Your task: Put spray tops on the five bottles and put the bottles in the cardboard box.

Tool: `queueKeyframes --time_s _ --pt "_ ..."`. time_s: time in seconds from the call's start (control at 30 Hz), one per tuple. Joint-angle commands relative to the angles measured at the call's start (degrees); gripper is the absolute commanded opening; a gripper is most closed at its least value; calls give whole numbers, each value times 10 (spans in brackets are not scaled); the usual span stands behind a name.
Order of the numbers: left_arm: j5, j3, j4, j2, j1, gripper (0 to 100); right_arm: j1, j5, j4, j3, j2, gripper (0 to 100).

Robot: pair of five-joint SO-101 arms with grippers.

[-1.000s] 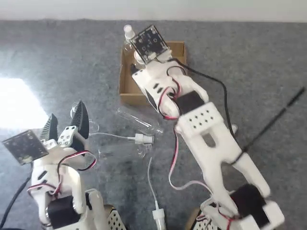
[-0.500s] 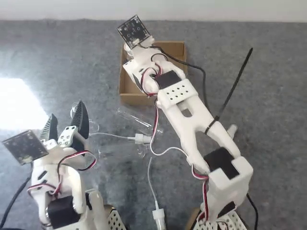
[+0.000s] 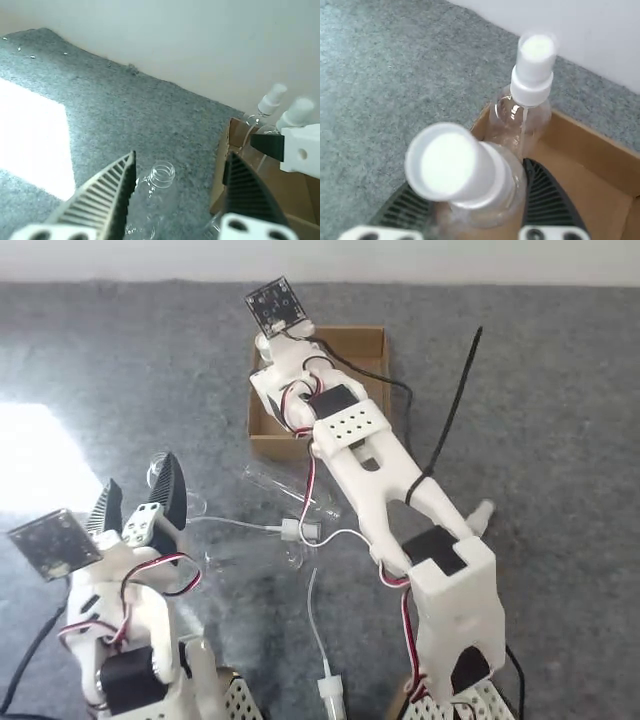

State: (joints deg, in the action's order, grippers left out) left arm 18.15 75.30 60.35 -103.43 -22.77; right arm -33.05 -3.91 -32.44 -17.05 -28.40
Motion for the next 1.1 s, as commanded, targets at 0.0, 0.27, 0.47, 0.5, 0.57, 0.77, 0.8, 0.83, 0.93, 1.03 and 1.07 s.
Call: queueKeyframes --time_s 0.0,0.27,0.47,0.5,0.57,0.77,0.8,0.83,0.93,1.03,1.07 --pt "5 -5 -11 -8 -3 267 -8 7 15 -47 -4 84" --pt "5 -5 -12 -8 -4 267 -7 7 71 -47 -55 84" --pt "5 -6 -13 -8 -4 267 -7 7 78 -47 -61 84" --pt "5 -6 -13 -8 -4 267 -7 7 78 -47 -61 84" --pt "5 -6 -13 -8 -4 267 -7 8 74 -47 -62 84" --pt "5 -6 -13 -8 -2 267 -5 56 34 -63 -50 84" --pt "5 -6 -13 -8 -2 267 -7 56 27 -67 -50 84" --pt "5 -6 -13 -8 -2 267 -7 56 22 -71 -51 84" --pt "5 -6 -13 -8 -2 267 -7 56 16 -74 -51 84" --pt "5 -6 -13 -8 -2 267 -7 55 10 -74 -51 84" --pt "5 -6 -13 -8 -2 267 -7 55 2 -75 -48 84"
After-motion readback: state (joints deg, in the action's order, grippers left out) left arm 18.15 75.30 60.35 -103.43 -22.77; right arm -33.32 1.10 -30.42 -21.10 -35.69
